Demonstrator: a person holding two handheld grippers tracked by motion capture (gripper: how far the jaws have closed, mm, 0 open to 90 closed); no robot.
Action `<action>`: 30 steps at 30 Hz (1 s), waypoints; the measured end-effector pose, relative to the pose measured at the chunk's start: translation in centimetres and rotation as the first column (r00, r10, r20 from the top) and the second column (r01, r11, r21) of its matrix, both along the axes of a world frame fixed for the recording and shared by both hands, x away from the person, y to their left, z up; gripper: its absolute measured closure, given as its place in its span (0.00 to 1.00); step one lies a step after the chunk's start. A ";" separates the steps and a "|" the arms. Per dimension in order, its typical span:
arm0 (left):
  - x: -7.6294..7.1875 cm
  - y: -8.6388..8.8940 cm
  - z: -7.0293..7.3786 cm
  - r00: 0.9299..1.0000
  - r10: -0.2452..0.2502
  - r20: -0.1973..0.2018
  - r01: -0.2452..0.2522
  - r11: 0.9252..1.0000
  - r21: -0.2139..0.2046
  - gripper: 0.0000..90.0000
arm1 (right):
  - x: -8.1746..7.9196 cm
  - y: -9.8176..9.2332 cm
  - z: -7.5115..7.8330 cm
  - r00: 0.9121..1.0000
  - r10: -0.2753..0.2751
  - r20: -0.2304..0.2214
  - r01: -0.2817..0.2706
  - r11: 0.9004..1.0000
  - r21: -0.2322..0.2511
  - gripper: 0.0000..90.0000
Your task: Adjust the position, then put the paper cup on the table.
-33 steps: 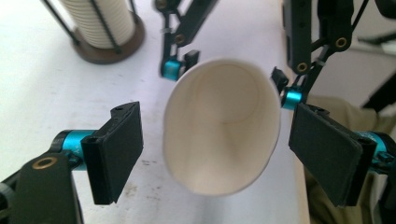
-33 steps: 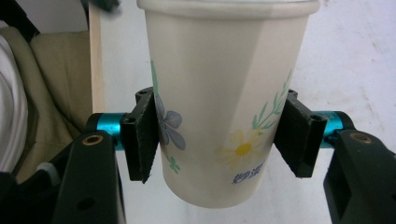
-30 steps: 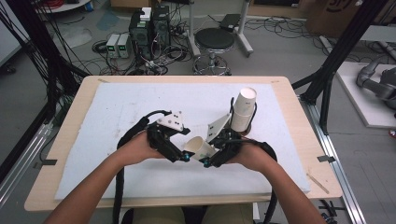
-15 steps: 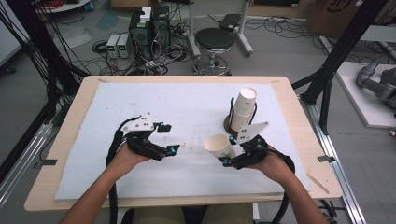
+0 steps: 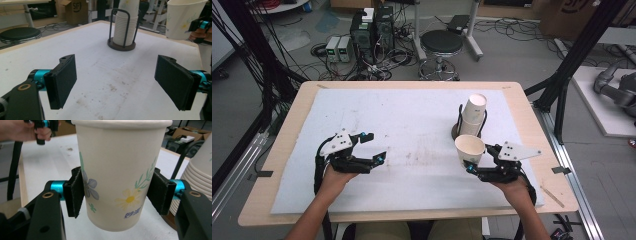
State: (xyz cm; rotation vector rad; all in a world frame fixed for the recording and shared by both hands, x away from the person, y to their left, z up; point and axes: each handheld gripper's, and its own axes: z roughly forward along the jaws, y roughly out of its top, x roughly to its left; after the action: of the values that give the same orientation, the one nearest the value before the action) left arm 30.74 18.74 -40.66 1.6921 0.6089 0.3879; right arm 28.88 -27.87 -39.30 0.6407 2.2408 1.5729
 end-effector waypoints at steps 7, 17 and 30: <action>0.0 0.3 -0.6 1.000 0.015 0.003 -0.015 1.000 0.000 0.20 | -0.1 -0.1 -0.2 1.000 -0.013 0.011 0.013 1.000 0.011 0.41; 0.0 1.4 -1.2 0.998 0.063 0.015 -0.063 0.998 -0.028 0.20 | -0.3 -0.7 0.3 0.997 -0.067 0.039 0.064 0.996 0.065 0.40; -0.2 2.6 -1.1 0.995 0.104 0.009 -0.103 0.993 -0.060 0.20 | 0.0 0.4 0.5 0.998 -0.039 0.051 0.036 0.997 0.062 0.40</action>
State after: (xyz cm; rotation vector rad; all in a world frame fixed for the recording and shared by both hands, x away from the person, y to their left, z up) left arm 30.56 21.29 -41.78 1.6045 0.6950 0.4491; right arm 28.84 -27.44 -38.76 0.6476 2.1384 1.6263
